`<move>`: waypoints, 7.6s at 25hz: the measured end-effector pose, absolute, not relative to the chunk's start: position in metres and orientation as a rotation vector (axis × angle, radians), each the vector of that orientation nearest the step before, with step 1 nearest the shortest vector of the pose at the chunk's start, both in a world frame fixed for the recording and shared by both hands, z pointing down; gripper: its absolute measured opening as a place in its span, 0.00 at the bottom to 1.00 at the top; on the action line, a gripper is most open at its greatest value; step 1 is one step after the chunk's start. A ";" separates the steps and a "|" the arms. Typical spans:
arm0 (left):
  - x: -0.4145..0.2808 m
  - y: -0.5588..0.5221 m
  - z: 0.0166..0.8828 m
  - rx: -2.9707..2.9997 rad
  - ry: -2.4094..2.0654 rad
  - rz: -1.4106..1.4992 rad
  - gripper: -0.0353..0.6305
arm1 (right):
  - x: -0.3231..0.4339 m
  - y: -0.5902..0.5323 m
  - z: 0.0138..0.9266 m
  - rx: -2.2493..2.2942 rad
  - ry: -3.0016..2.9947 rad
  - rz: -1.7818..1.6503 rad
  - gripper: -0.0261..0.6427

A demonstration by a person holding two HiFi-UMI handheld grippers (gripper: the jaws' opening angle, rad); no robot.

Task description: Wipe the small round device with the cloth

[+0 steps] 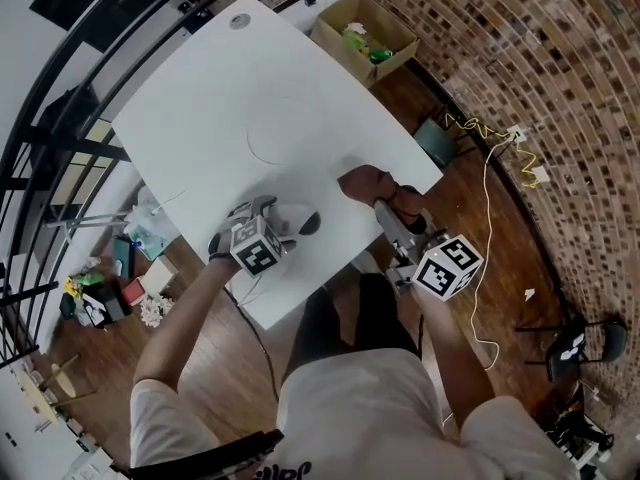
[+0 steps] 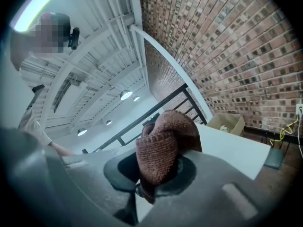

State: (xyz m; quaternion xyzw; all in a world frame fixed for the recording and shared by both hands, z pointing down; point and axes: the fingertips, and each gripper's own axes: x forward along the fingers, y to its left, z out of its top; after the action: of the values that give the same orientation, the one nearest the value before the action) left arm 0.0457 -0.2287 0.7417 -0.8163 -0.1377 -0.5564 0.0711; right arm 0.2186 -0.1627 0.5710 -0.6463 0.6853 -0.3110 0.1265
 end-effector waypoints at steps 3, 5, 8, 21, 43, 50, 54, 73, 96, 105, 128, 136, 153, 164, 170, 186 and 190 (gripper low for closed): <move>0.046 -0.229 0.744 -2.377 -0.411 -1.603 0.70 | 0.202 -0.172 0.571 -1.855 2.028 -0.909 0.08; 0.046 -0.231 0.744 -2.419 -0.384 -1.596 0.70 | 0.191 -0.176 0.571 -1.841 2.045 -0.910 0.08; 0.046 -0.238 0.743 -2.594 -0.274 -1.638 0.70 | 0.183 -0.180 0.568 -1.822 2.071 -0.909 0.08; 0.043 -0.239 0.612 -2.792 -0.070 -1.367 0.70 | 0.045 -0.242 0.450 -0.762 3.098 -1.032 0.08; -0.018 -0.224 0.443 -3.101 0.276 -0.849 0.70 | -0.038 -0.298 0.437 -0.126 3.156 -1.606 0.08; -0.029 -0.237 0.395 -3.470 0.433 -0.275 0.70 | -0.048 -0.299 0.410 -0.014 2.762 -1.504 0.08; -0.035 -0.256 0.373 -3.617 0.528 0.102 0.70 | -0.044 -0.300 0.404 -0.101 2.736 -1.455 0.08; -0.054 -0.326 0.359 -3.547 1.100 0.376 0.69 | -0.024 -0.260 0.301 -0.443 3.180 -0.642 0.08; -0.018 -0.254 0.393 -3.247 0.622 -0.494 0.69 | -0.073 -0.315 0.371 -0.055 4.067 -0.413 0.08; -0.017 -0.249 0.354 -3.472 0.528 -0.024 0.69 | -0.039 -0.330 0.402 -0.063 3.694 -1.064 0.08; -0.018 -0.282 0.367 -3.214 0.827 -0.357 0.69 | -0.073 -0.273 0.288 -0.344 3.753 0.321 0.08; -0.003 -0.252 0.335 -3.325 0.550 -0.104 0.69 | -0.022 -0.347 0.312 -0.520 3.757 -0.314 0.08; -0.017 -0.286 0.333 -3.364 0.796 0.006 0.69 | -0.062 -0.244 0.238 -0.200 3.645 0.130 0.08; -0.014 -0.265 0.308 -3.481 0.592 0.317 0.69 | 0.011 -0.335 0.262 -0.602 3.610 -0.235 0.08; -0.030 -0.289 0.313 -3.491 0.766 0.393 0.69 | 0.012 -0.274 0.272 -0.461 3.662 -0.165 0.08; -0.004 -0.271 0.331 -3.620 0.635 0.393 0.69 | -0.044 -0.301 0.228 -0.450 3.532 0.152 0.08; 0.000 -0.266 0.330 -3.650 0.589 0.458 0.69 | -0.013 -0.323 0.234 -0.592 3.473 0.003 0.08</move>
State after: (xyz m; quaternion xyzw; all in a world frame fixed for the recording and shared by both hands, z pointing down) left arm -0.0002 -0.2661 0.3295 -0.9382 0.1515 0.1177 -0.2880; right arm -0.0132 -0.3225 0.2343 -0.1650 0.9679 0.0007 -0.1895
